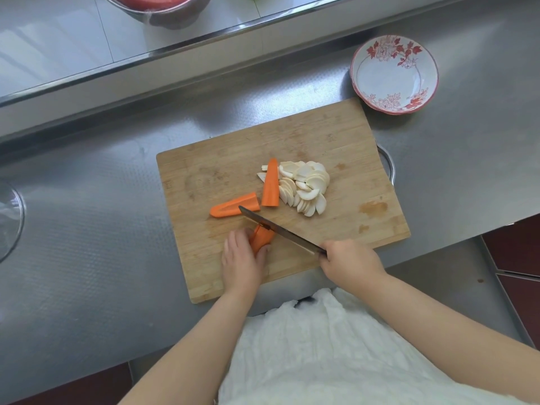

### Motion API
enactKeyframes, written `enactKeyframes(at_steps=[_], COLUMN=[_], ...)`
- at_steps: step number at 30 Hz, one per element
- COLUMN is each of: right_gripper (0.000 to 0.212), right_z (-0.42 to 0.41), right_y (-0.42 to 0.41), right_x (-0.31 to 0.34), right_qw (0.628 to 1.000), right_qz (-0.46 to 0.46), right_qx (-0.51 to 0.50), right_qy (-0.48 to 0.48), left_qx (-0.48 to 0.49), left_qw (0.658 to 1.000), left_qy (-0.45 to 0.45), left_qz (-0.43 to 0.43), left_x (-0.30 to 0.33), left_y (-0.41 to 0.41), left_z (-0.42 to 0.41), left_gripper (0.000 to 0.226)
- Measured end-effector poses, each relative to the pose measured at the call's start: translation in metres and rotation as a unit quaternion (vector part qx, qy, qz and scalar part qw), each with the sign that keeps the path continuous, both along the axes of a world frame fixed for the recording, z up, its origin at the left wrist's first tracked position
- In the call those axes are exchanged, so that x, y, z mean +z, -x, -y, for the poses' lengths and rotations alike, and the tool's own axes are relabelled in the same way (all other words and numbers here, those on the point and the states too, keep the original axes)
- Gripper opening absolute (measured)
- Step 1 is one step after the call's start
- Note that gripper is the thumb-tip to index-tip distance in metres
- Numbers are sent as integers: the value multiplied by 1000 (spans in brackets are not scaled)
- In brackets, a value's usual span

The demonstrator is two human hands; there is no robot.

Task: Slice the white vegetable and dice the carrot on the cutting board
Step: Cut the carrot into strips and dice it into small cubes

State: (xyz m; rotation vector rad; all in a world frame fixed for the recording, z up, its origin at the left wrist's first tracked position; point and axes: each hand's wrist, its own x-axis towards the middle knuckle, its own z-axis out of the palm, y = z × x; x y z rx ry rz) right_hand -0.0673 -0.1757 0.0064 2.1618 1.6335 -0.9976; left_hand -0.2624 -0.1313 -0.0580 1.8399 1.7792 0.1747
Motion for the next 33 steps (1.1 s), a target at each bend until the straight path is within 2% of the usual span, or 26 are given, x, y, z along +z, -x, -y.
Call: enactKeyframes(at_steps=[10,12,16,20,33], right_gripper=[26,26,25,24,27], right_z=[1,0,3,4,10], right_y=[4,5,8,12,17], right_x=[1,1,0,1,17], right_qw=[1000,1000,1000,1000,999], right_qz=[4,5,1,-2,-14], right_qx=[-2,-7,-13,-19,-18], right_qy=[-1,0,-4,5,-24], left_qx=[-18,-30,-86,-99,-166], left_qw=[1000,999,990,987,965], left_qy=[6,-15,-107,-120,-193], left_qz=[19,23,29,38,59], left_x=[-3,-4,-12,-16,-25], left_y=[4,6,8,6,10], left_z=[-3,-2,-2,-7,-15], left_gripper=[49,49,30,19,26])
